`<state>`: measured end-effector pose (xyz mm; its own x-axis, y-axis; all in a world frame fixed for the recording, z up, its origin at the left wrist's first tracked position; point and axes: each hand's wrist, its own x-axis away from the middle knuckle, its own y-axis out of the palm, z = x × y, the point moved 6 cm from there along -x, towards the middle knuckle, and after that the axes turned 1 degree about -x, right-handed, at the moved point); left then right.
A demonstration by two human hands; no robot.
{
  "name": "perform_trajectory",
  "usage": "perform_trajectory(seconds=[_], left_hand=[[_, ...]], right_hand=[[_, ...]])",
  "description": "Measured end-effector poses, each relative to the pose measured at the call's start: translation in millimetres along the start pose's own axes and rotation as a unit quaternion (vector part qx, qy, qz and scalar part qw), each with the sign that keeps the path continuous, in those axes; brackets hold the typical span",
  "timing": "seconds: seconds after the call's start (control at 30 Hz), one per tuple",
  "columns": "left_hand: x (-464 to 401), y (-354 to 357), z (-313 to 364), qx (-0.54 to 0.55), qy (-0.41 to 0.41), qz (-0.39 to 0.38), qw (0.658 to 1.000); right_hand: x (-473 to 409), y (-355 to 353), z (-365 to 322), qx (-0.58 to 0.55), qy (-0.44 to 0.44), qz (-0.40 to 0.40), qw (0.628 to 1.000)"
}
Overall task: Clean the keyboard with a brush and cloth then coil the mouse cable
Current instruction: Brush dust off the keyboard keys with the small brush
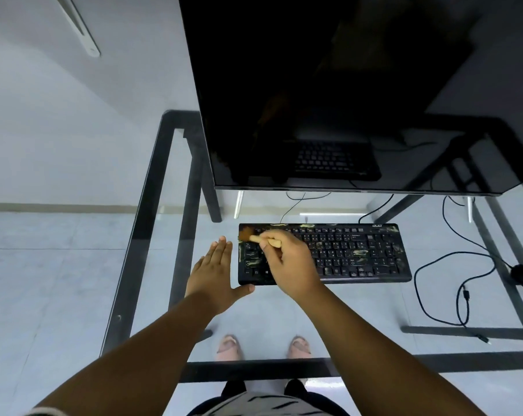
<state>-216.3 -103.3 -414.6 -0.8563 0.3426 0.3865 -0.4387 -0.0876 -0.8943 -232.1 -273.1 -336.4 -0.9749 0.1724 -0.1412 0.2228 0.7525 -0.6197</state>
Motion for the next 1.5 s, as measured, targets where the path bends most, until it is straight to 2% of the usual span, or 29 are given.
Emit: perform_trajectory(seconds=[0.07, 0.13, 0.2, 0.27, 0.3, 0.4, 0.43, 0.53, 0.57, 0.67, 0.7, 0.8, 0.83, 0.93, 1.0, 1.07, 1.13, 1.2, 1.27, 1.33, 1.4, 1.5], left_hand=[[-0.5, -0.1, 0.2, 0.002, -0.001, -0.001, 1.0], [-0.3, -0.6, 0.7, 0.004, -0.001, 0.003, 1.0], [-0.4, -1.3, 1.4, 0.006, 0.0, 0.006, 1.0], [-0.9, -2.2, 1.8, 0.008, -0.002, 0.006, 1.0], [-1.2, -2.5, 1.9, 0.009, -0.003, 0.005, 1.0], [-2.1, -4.4, 2.1, 0.009, -0.004, 0.008, 1.0], [-2.6, -5.1, 1.9, 0.01, -0.005, 0.008, 1.0], [-4.0, -7.7, 1.5, 0.016, -0.013, 0.004, 1.0], [-4.8, -8.9, 2.2, 0.018, -0.015, 0.001, 1.0], [-6.1, -11.7, 4.3, 0.021, -0.022, -0.001, 1.0], [-6.0, -12.3, 5.2, 0.022, -0.023, -0.003, 0.999], [-5.9, -14.6, 8.4, 0.02, -0.03, -0.012, 0.999], [-5.7, -15.4, 9.1, 0.022, -0.033, -0.011, 0.999], [-7.4, -20.1, 10.3, 0.042, -0.046, 0.011, 0.998], [-8.9, -22.7, 14.3, 0.048, -0.045, 0.02, 0.998], [-11.0, -26.1, 22.9, 0.049, -0.036, 0.03, 0.998], [-12.7, -29.2, 30.8, 0.052, -0.025, 0.045, 0.997], [-15.6, -30.5, 41.0, 0.051, -0.014, 0.057, 0.997], [-18.2, -30.2, 51.3, 0.049, -0.005, 0.057, 0.997], [-21.3, -29.2, 62.9, 0.045, 0.004, 0.059, 0.997], [-24.4, -27.8, 74.4, 0.04, 0.012, 0.056, 0.998], [-28.1, -24.5, 90.7, 0.03, 0.02, 0.045, 0.998]], right_hand=[[2.4, -8.0, 11.6, 0.042, 0.015, 0.063, 0.997], [6.8, -19.6, 18.7, 0.014, 0.04, 0.124, 0.991], [7.1, -16.6, 17.6, -0.052, 0.04, 0.084, 0.994], [9.0, -12.0, 17.3, -0.053, 0.047, 0.027, 0.997], [10.3, -15.0, 20.9, -0.032, 0.05, 0.042, 0.997], [12.3, -34.9, 28.4, -0.004, 0.076, 0.154, 0.985], [10.8, -35.4, 27.4, -0.026, 0.077, 0.145, 0.986], [7.7, -22.8, 21.7, -0.049, 0.06, 0.021, 0.997], [8.9, -25.4, 24.5, -0.021, 0.052, 0.03, 0.998], [15.0, -50.0, 39.7, 0.013, 0.068, 0.155, 0.986], [16.2, -53.2, 43.2, -0.012, 0.073, 0.154, 0.985], [18.6, -49.2, 47.6, -0.036, 0.069, 0.045, 0.996], [20.8, -52.5, 52.3, -0.017, 0.07, 0.054, 0.996], [23.3, -74.0, 62.5, -0.004, 0.104, 0.169, 0.98], [18.9, -68.5, 59.7, -0.06, 0.099, 0.123, 0.986], [16.1, -60.5, 55.9, -0.045, 0.086, 0.045, 0.994], [14.0, -68.6, 60.1, 0.023, 0.091, 0.091, 0.991], [14.9, -85.2, 67.6, 0.012, 0.118, 0.156, 0.98], [16.0, -86.7, 71.5, -0.05, 0.107, 0.117, 0.986], [21.0, -89.7, 76.5, -0.017, 0.089, 0.075, 0.993], [25.4, -105.8, 90.5, 0.026, 0.121, 0.128, 0.984], [28.7, -126.5, 99.8, -0.029, 0.152, 0.207, 0.966]])
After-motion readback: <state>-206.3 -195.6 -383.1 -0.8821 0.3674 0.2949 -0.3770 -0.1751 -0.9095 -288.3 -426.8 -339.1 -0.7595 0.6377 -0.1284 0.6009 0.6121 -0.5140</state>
